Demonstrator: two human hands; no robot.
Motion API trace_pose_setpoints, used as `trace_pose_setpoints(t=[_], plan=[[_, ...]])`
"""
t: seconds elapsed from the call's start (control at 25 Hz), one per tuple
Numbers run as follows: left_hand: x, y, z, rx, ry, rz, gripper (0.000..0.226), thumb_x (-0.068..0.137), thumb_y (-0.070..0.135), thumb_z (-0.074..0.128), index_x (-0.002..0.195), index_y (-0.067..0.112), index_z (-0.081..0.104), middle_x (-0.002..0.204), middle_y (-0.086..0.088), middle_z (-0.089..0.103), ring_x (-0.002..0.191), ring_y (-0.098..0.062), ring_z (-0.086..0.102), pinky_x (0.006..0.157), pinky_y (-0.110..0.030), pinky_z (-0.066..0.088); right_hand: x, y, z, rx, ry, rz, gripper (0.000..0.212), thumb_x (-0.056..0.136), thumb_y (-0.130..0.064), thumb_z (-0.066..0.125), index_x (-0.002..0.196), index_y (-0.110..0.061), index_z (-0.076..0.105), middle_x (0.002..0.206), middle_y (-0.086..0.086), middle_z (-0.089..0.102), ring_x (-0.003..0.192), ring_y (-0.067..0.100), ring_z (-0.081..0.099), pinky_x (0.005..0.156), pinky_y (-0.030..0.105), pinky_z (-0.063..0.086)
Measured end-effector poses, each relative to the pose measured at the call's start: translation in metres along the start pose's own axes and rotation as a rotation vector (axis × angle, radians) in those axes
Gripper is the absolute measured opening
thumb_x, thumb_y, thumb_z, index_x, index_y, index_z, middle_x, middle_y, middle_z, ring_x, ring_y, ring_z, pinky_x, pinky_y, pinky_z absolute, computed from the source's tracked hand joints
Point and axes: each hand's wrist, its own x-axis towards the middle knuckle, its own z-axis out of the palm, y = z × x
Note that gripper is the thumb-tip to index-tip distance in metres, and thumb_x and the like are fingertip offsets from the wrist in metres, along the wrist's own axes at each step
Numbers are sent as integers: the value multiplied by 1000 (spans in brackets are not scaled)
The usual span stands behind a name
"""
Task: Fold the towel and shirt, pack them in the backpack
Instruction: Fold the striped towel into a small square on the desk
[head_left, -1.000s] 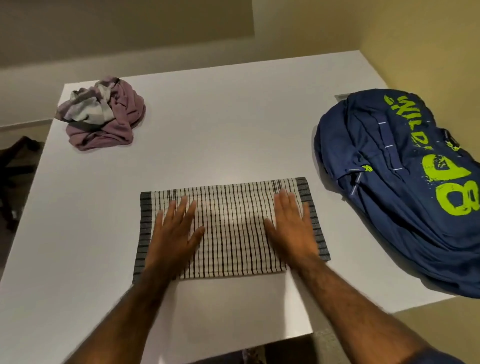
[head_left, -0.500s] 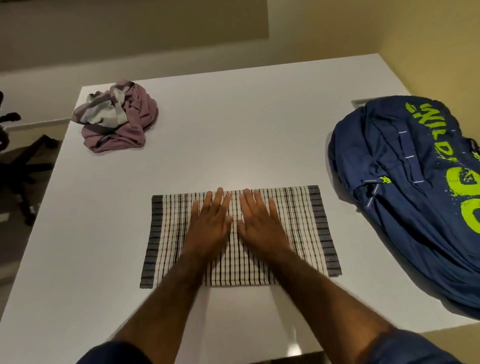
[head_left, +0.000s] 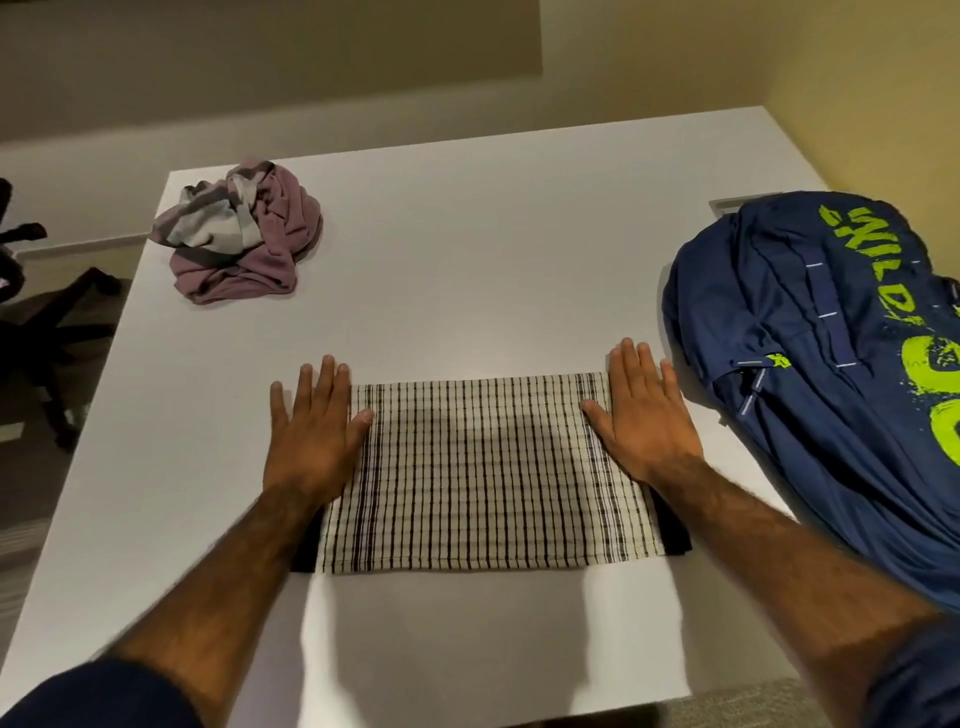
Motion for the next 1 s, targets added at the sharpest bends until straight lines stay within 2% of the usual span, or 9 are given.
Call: trace_pose_setpoints(t=[0.16,0.32,0.4,0.44,0.52,0.6,0.68,0.8,1.0], plan=[[15,8,4,-33,-133,186,83,89,76,-15,159,31,-18,166,9,-27,153,-14,-26,124,-50,-15,7,-2,-3,5,-91,-250,81,100,-70,0,159,-18,-19,166,1,-27,152,14,-26,124,50,-14],[10,-24,2,-28,-135,99,71,100,66,-2,159,29,-19,165,9,-28,153,-16,-25,123,-48,-18,7,24,3,3,-86,-108,82,100,-70,1,159,-17,-18,165,1,-26,153,15,-24,124,52,-9],[9,-23,-2,-19,-32,83,66,107,53,13,163,22,-3,172,-1,-6,158,-22,-8,124,-47,-15,8,21,0,11,14,-85,71,107,-55,14,162,-12,-2,169,6,-8,157,22,-7,126,52,-1],[9,-19,-2,-22,65,97,60,109,43,25,163,18,16,169,-8,19,157,-27,11,124,-47,-12,10,16,-3,20,103,-115,62,108,-42,27,161,-11,15,169,10,12,156,26,11,126,52,8],[17,-14,-5,12,223,154,40,105,26,46,143,15,53,134,-12,59,132,-33,47,123,-44,-6,17,11,-17,-8,179,-220,43,100,-22,48,143,-12,49,143,12,54,131,31,50,116,47,34],[28,-17,-8,51,276,169,22,98,17,59,118,14,68,110,-12,64,108,-36,57,123,-46,5,25,12,-31,-43,98,-277,33,94,-15,56,127,-14,60,114,8,62,101,28,59,89,42,50],[40,-23,-14,52,251,121,11,93,13,67,103,13,70,102,-13,63,99,-37,59,120,-53,17,34,17,-42,-52,13,-255,35,90,-10,58,124,-15,60,108,6,58,98,28,57,78,39,47],[46,-27,-20,0,169,103,6,90,10,69,96,14,68,101,-10,65,98,-36,61,116,-55,25,44,20,-54,-103,-72,-205,28,92,-9,56,119,-13,59,113,7,56,105,28,55,76,35,38],[32,-30,-40,-18,244,150,14,90,3,66,93,15,71,90,-6,70,84,-31,63,106,-47,34,20,27,-73,-139,37,-213,11,90,-12,64,99,-11,58,99,8,57,93,31,57,68,37,34]])
